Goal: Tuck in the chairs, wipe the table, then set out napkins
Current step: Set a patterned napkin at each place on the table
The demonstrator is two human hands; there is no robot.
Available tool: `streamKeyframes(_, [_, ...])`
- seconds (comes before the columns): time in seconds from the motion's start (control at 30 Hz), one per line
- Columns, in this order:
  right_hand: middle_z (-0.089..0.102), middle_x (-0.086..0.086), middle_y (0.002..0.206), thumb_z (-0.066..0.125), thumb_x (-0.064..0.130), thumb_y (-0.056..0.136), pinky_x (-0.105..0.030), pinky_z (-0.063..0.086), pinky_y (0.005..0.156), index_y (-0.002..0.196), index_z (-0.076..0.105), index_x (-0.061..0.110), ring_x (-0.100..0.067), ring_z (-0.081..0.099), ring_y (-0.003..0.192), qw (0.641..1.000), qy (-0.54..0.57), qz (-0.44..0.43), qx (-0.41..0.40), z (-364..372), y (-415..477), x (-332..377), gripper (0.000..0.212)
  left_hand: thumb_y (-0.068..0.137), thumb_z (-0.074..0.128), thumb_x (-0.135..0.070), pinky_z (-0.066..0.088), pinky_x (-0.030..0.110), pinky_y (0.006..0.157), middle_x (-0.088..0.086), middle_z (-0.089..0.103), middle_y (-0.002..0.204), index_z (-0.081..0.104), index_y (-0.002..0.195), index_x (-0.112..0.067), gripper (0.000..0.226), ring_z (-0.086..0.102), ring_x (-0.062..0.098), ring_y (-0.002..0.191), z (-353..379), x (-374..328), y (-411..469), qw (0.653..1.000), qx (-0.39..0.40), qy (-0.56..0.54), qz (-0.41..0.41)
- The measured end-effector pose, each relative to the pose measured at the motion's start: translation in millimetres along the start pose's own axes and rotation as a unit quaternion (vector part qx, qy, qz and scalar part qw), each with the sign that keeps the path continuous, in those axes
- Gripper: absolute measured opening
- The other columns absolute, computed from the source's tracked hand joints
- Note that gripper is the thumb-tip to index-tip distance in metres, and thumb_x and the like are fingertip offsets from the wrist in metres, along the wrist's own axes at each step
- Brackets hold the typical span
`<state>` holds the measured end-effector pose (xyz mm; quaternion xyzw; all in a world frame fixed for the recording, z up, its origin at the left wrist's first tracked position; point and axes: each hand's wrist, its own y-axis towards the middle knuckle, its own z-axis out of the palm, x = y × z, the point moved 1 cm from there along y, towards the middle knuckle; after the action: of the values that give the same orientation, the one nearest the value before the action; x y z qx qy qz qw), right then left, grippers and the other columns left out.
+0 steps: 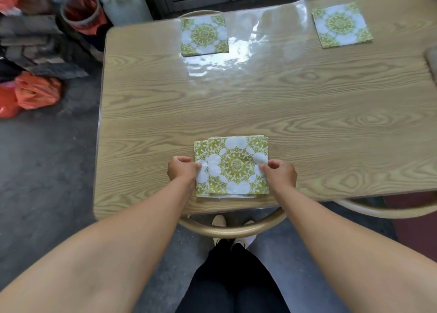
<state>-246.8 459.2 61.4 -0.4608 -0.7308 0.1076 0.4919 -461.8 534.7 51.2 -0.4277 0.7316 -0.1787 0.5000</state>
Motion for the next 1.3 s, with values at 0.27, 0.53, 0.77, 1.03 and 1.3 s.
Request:
streamKeyframes(0.27, [0.063, -0.006, 0.098, 0.048, 0.017, 0.099, -0.03, 0.04, 0.071, 0.101, 0.063, 0.01, -0.024, 0.055, 0.083, 0.992, -0.025, 0.018, -0.119, -9.9, 21.8, 12.9, 0.016, 0.076, 0.077, 0.002, 0.058, 0.042, 0.083, 0.009, 0.065, 0.106, 0.054, 0.085, -0.016, 0.03, 0.065, 0.026, 0.086, -3.0, -2.4, 0.2, 0.999, -0.047, 0.008, -0.007])
streamKeyframes(0.53, [0.062, -0.011, 0.118, 0.047, 0.003, 0.093, -0.029, 0.041, 0.073, 0.117, 0.059, 0.005, -0.027, 0.055, 0.089, 0.984, 0.022, 0.124, -0.124, -12.1, 31.6, 8.0, 0.027, 0.079, 0.075, 0.0, 0.056, 0.037, 0.086, 0.01, 0.065, 0.11, 0.055, 0.095, -0.014, 0.028, 0.061, 0.024, 0.083, -2.8, -2.7, -0.6, 0.998, -0.058, 0.018, 0.001])
streamKeyframes(0.77, [0.066, -0.015, 0.111, 0.047, 0.002, 0.087, -0.036, 0.05, 0.074, 0.108, 0.064, 0.004, -0.03, 0.061, 0.088, 0.975, 0.114, 0.165, -0.097, -6.8, 35.8, -0.4, 0.027, 0.078, 0.076, 0.0, 0.057, 0.038, 0.087, 0.011, 0.067, 0.107, 0.057, 0.093, -0.013, 0.028, 0.063, 0.025, 0.084, -3.5, -2.3, 0.0, 0.998, -0.065, 0.009, -0.001])
streamKeyframes(1.03, [0.064, -0.011, 0.096, 0.06, 0.021, 0.092, -0.032, 0.044, 0.068, 0.097, 0.064, 0.008, -0.027, 0.059, 0.08, 0.967, 0.166, 0.166, -0.094, -3.5, 39.4, -1.7, 0.015, 0.077, 0.076, 0.001, 0.057, 0.039, 0.085, 0.01, 0.067, 0.104, 0.057, 0.091, -0.013, 0.028, 0.065, 0.026, 0.085, -1.1, 0.3, -1.1, 0.998, -0.066, -0.012, -0.016])
streamKeyframes(1.3, [0.06, -0.012, 0.099, 0.045, 0.0, 0.089, -0.026, 0.04, 0.056, 0.101, 0.061, 0.007, -0.025, 0.055, 0.077, 0.971, 0.146, 0.16, -0.1, 0.0, 40.0, -1.3, 0.02, 0.071, 0.081, 0.0, 0.059, 0.048, 0.079, 0.013, 0.071, 0.098, 0.054, 0.077, -0.018, 0.033, 0.071, 0.031, 0.085, -1.3, 6.1, 1.3, 0.998, -0.038, -0.026, -0.051])
